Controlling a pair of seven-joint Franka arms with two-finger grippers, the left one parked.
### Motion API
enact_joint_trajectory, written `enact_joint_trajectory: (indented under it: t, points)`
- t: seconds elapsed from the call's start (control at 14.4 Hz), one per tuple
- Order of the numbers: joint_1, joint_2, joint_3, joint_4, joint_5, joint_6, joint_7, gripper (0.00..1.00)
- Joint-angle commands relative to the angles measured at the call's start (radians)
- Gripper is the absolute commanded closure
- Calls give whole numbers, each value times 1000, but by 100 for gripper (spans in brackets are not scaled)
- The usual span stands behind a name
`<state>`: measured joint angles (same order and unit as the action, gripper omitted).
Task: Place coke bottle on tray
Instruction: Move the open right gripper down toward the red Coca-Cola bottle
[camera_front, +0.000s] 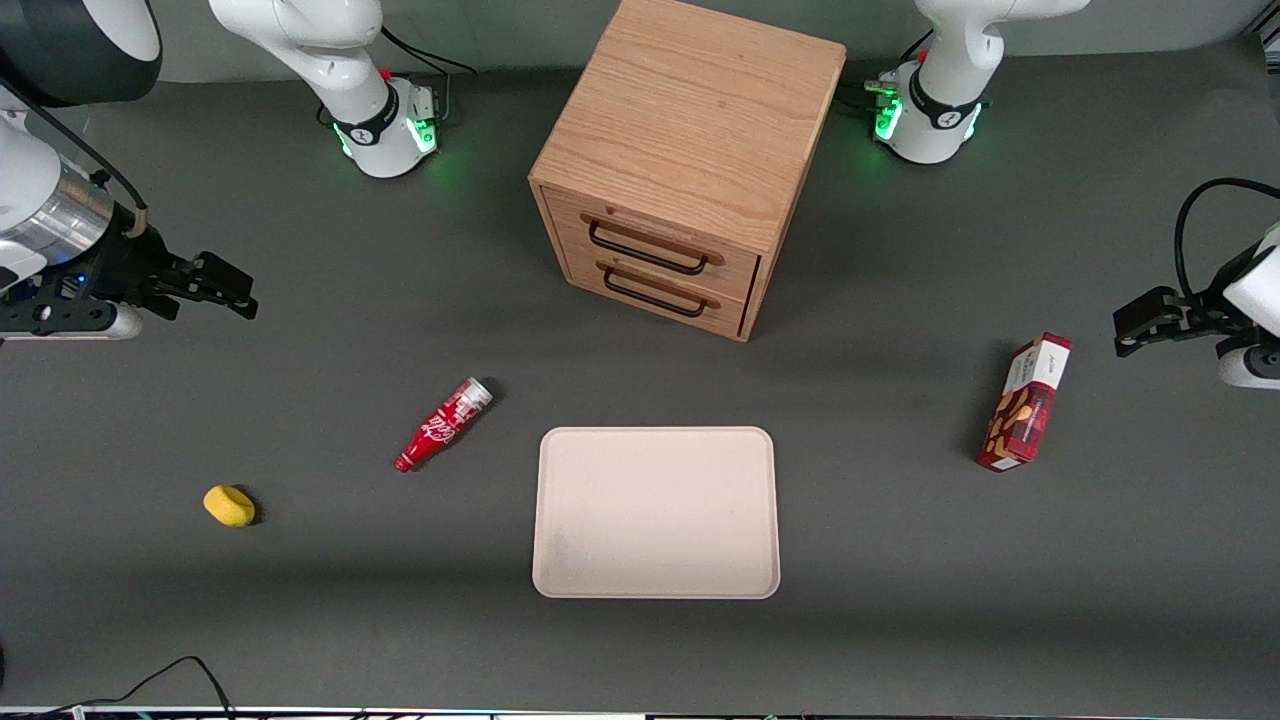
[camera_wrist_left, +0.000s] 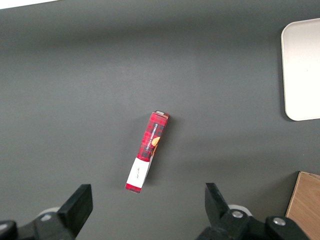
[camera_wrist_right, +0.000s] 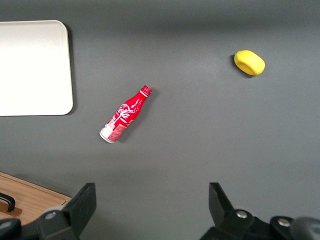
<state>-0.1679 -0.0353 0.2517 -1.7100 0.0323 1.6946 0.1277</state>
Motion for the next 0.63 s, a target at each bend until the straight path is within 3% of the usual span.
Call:
enact_joint_trajectory:
  t: [0.0,0.35,0.56]
  points:
    - [4,15,3,27,-17,-19,-13,0]
    - [11,43,11,33,-25,-18,0,0]
    - [60,136,21,66,-20,31,151,0]
